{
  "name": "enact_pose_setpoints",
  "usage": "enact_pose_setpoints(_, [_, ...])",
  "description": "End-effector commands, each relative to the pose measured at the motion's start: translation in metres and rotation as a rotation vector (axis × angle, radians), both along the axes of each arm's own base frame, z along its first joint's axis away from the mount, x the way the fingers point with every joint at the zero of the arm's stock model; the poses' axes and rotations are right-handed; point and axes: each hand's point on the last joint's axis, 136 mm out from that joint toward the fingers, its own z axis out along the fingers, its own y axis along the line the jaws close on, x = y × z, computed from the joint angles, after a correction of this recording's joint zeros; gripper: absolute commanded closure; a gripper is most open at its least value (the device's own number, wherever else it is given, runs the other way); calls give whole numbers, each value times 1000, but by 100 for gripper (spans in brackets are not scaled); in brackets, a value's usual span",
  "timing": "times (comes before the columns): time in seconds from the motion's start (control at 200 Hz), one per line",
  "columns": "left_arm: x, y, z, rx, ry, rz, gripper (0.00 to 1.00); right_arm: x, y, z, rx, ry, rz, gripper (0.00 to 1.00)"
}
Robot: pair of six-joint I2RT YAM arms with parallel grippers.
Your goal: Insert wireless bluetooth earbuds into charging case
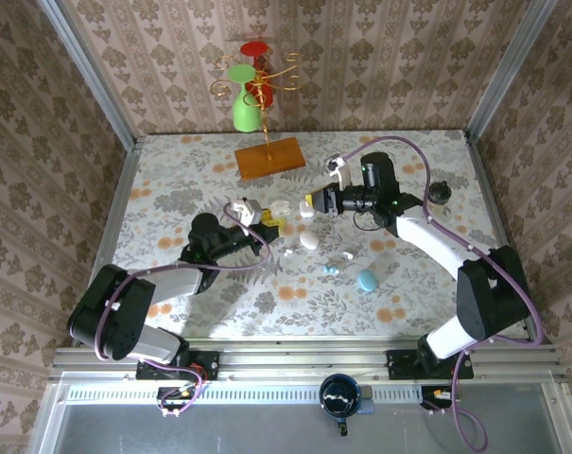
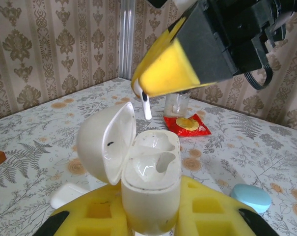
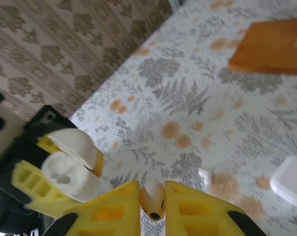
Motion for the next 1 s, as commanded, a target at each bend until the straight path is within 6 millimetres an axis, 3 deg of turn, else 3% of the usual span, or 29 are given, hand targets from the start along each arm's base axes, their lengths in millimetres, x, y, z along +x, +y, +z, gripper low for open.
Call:
enact_pose_setpoints(0.0, [-6,-2,21,-39,-34,-45,94,-17,14,51,125,-157,105,83])
enact_pose_setpoints(0.29, [-11,-2,25,-51,-80,-59,94,-52,49,67,145,-204,272,83])
enact_pose_setpoints(0.995, [-14,5,36,-86,-107,-30,93,-41,58,38,104,-131,251,85])
